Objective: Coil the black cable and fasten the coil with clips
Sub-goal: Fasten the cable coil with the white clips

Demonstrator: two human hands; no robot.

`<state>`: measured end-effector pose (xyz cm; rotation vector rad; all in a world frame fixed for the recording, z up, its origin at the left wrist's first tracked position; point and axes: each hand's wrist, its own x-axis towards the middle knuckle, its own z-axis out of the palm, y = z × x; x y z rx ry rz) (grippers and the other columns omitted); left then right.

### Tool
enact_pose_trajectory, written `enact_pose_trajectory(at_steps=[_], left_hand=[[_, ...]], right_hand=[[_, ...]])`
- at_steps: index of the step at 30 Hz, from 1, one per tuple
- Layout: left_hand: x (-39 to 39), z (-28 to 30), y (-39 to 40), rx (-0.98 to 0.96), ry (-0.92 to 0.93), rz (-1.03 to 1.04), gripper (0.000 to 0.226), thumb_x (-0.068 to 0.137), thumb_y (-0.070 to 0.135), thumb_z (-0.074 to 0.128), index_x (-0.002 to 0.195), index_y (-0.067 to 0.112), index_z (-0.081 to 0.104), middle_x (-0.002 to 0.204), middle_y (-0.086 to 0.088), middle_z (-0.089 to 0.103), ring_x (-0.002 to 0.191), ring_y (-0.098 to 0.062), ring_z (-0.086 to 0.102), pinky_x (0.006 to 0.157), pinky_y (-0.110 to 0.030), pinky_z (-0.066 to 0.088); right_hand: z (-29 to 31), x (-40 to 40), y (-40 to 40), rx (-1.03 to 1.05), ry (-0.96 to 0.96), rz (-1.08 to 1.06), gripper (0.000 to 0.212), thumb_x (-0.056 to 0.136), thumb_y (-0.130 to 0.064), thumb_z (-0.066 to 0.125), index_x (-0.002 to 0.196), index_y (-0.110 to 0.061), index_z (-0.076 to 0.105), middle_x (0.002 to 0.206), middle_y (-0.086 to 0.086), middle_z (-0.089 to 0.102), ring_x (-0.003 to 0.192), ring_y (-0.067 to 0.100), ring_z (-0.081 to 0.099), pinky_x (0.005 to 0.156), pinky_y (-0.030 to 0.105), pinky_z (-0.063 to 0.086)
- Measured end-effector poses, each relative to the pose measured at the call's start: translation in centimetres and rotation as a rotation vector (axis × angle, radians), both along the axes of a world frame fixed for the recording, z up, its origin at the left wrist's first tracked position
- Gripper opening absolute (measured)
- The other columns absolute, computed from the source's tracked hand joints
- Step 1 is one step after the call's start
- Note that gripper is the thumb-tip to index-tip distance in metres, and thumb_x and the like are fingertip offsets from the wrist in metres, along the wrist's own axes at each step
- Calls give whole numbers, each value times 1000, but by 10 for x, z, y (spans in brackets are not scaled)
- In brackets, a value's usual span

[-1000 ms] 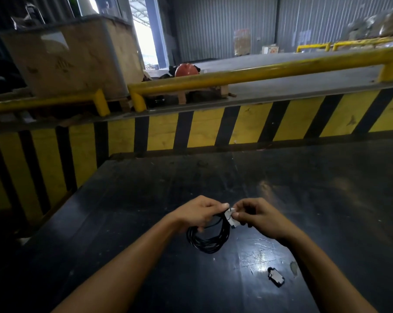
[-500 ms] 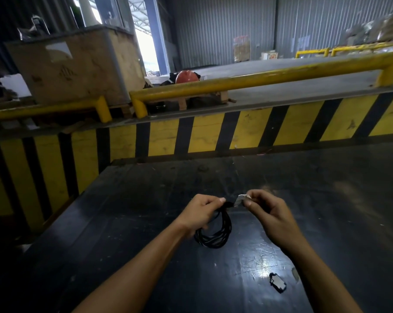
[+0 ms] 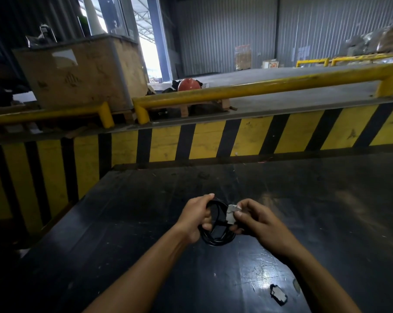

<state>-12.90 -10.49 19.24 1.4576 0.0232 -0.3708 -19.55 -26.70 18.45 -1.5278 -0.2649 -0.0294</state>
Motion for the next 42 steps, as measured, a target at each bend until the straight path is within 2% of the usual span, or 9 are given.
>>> enact_pose_trajectory(at_steps=[7,10,15,19,21,27,33,37,42], left_hand=[[-4,7,-9,-7,-65,5,22,94,26,51,75,16,51,46,7,38,38,-5,28,34,-17,20],[-5,11,-13,-38,-79,-5,22,94,25,51,75,15,52,49,5,41,36,-5,30,35,-18,21],[-9,11,-17,-24,-91,-46,19,93,28,53,83,12,57,62,-1,48,39,-5,35,36,-18,26],[-9,9,-20,-3,-102,-41,21,92,30,55,81,14,60,65,0,51,44,-8,39,36,-18,29],[-11,9,-22,20,-131,-58,22,92,30,54,81,13,60,64,1,50,43,-7,40,36,-19,30],[-11,0,-25,102,-243,-35,25,90,30,58,78,10,65,63,-6,46,40,-8,37,37,-21,31],[-13,1,-25,158,-348,-18,10,91,21,60,91,11,57,68,1,57,34,-3,42,34,-17,30],[-16,1,-22,205,-432,-22,18,90,18,61,99,6,51,68,3,59,39,3,50,37,-11,35],[-16,-3,-21,223,-528,-22,17,89,23,61,88,8,54,71,-1,60,42,3,48,39,-14,37]], right_hand=[[-3,7,8,-209,-183,-180,19,91,-9,56,79,-23,55,69,2,65,67,20,67,68,44,54],[-7,6,12,-440,-371,-354,14,87,-13,61,80,-24,57,69,2,68,65,17,65,59,35,51],[-10,5,14,-619,-539,-524,10,83,-11,67,89,-18,64,73,-17,59,65,-14,53,56,2,37],[-16,7,11,-689,-608,-569,15,79,-8,71,90,-17,67,87,-4,67,72,-3,55,64,2,38],[-18,6,11,-700,-617,-616,13,78,-9,72,89,-14,68,89,2,64,72,3,55,64,5,40],[-22,10,8,-616,-570,-643,10,79,-8,72,86,-13,68,85,-1,54,65,-11,46,60,1,35],[-27,14,6,-517,-497,-609,7,80,-16,72,81,-14,66,82,-1,53,66,-2,51,57,3,35],[-30,15,5,-492,-466,-581,8,80,-19,72,78,-13,66,82,0,54,65,-1,51,56,4,35],[-31,17,3,-491,-443,-568,8,80,-20,72,79,-15,67,79,-2,56,76,5,53,59,4,37]])
